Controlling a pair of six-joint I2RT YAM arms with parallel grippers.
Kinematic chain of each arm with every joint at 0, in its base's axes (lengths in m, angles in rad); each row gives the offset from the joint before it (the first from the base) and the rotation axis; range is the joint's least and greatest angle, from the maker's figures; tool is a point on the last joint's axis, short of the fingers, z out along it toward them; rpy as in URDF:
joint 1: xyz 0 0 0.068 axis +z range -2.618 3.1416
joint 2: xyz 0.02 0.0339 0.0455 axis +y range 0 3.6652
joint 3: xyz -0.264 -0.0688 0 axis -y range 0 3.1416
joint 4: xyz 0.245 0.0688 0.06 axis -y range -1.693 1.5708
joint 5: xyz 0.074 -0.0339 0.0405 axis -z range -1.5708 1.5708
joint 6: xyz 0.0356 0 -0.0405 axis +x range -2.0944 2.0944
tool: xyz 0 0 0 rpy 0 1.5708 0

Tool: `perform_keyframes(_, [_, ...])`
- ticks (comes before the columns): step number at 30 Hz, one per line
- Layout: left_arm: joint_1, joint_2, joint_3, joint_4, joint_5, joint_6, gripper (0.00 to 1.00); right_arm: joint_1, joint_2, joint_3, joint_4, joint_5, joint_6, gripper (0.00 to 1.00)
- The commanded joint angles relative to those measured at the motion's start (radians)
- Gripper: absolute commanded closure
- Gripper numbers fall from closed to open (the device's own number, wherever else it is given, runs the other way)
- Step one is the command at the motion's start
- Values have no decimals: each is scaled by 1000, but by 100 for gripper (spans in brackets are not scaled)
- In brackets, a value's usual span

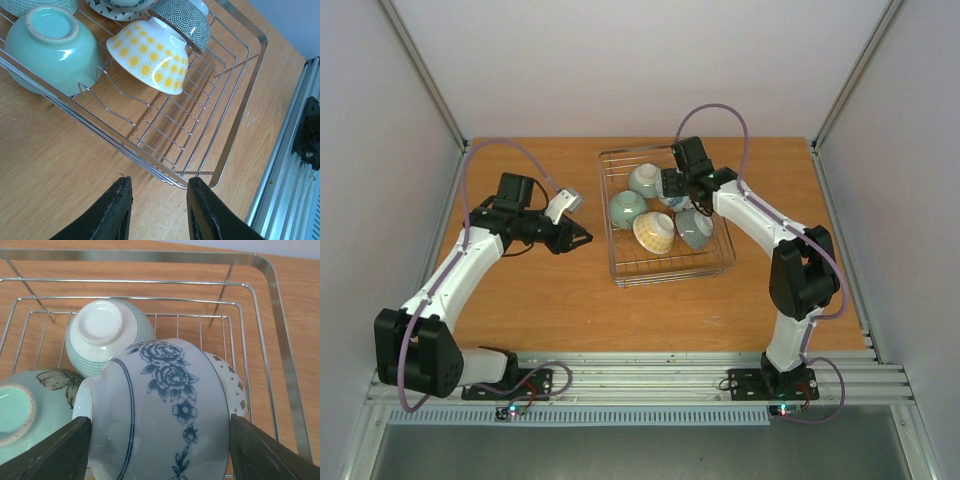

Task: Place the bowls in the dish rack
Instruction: Pick up the bowl from the dish rack.

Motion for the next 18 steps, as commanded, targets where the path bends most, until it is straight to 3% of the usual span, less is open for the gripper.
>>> perform_keyframes(1, [8,-14,-16,17,19,12,69,-3,-84,6,49,10,-19,99])
perform_keyframes(12, [8,-10,-16,19,23,11,69,7,-280,-57,9,-50,-28,99])
perform_keyframes(18, [8,-11,-16,19,22,10,69,35,-350,-96,-34,-188,4,99])
